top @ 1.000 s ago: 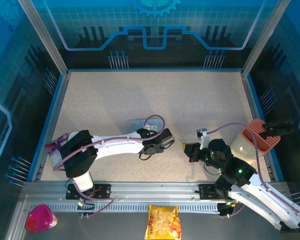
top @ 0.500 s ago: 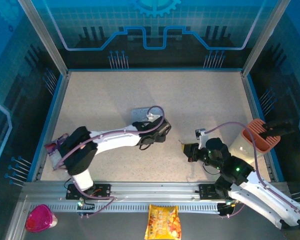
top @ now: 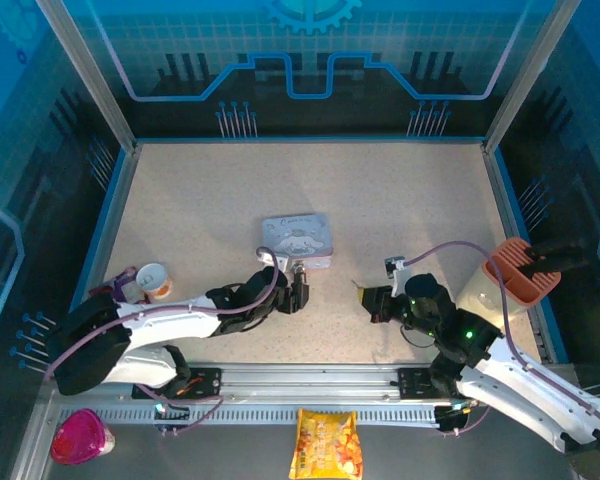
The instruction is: Unlock the padlock with the key
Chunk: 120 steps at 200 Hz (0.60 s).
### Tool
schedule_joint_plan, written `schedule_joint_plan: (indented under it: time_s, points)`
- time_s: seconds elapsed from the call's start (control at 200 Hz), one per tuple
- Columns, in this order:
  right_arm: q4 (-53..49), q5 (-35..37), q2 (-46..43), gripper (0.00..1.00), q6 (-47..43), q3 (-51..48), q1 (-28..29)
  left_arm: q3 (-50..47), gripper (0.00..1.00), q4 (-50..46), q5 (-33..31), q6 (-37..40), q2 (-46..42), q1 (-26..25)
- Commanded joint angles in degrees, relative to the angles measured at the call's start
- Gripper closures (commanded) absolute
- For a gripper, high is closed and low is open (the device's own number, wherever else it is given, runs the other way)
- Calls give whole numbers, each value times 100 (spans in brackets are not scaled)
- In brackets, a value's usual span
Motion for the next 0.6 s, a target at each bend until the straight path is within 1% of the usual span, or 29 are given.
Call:
schedule_joint_plan:
  time_s: [0.0, 0.11, 0.21, 0.355, 0.475, 0.595]
  points:
    - [212, 58, -19, 100, 135, 27, 129, 38, 36, 967, 235, 265, 341, 161]
    - [156, 146, -102, 100, 164, 61, 243, 77, 39, 1283, 297, 292, 739, 263]
    - [56, 252, -205, 100, 168, 65, 314, 219, 41, 1357, 267, 256, 1062, 372]
    - [-47, 291, -262, 100, 162, 88, 339, 431, 40, 1331, 107, 136, 1368, 445]
    - [-29, 296, -254, 100, 176, 88, 357, 663, 39, 1069, -161, -18, 1623, 480]
    - [-29, 304, -279, 100, 161, 89, 364, 769, 38, 924, -188, -206, 1761, 593]
